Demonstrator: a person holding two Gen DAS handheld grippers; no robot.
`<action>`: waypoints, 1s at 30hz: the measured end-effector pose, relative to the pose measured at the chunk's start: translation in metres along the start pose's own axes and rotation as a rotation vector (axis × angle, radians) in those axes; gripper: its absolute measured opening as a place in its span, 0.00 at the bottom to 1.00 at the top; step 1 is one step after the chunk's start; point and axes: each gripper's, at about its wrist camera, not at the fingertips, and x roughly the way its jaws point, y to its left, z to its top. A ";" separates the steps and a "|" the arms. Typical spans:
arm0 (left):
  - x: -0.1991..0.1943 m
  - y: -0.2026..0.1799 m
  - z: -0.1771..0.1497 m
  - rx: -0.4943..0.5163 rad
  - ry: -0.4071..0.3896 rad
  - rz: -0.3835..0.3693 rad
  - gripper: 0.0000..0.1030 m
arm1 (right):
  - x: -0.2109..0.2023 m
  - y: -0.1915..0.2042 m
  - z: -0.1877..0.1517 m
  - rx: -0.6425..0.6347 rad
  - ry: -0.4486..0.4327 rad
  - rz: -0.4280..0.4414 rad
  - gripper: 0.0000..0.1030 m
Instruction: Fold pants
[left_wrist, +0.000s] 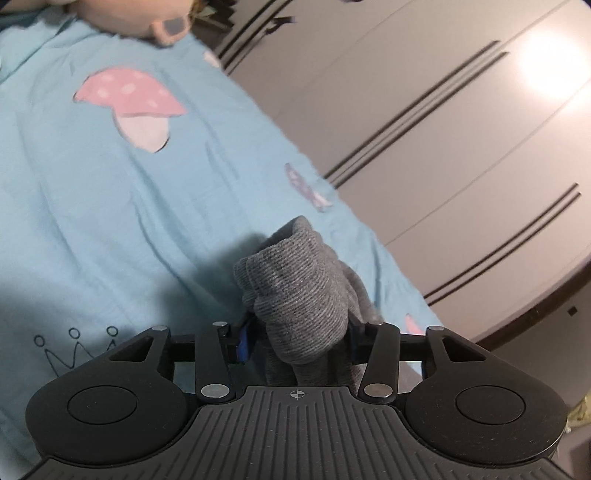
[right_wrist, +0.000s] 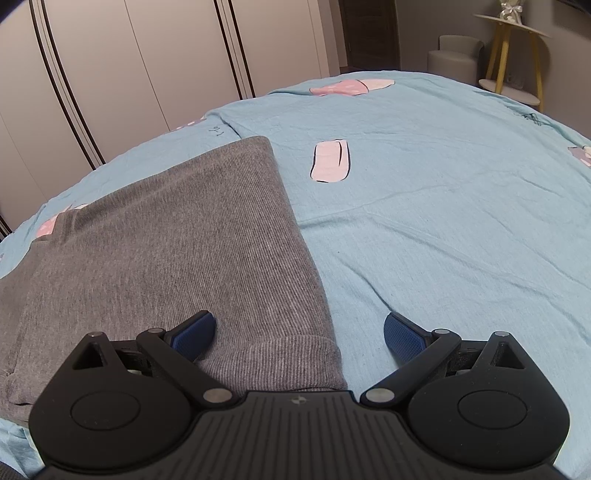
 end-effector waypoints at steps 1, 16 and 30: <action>0.003 0.004 0.000 -0.024 0.011 -0.005 0.57 | 0.000 0.000 0.000 0.000 0.000 0.000 0.95; 0.000 -0.003 0.001 -0.043 0.017 0.015 0.44 | -0.030 0.013 0.002 -0.072 -0.161 0.029 0.95; -0.068 -0.208 -0.054 0.421 -0.120 -0.180 0.43 | -0.051 -0.001 0.006 0.071 -0.204 0.147 0.95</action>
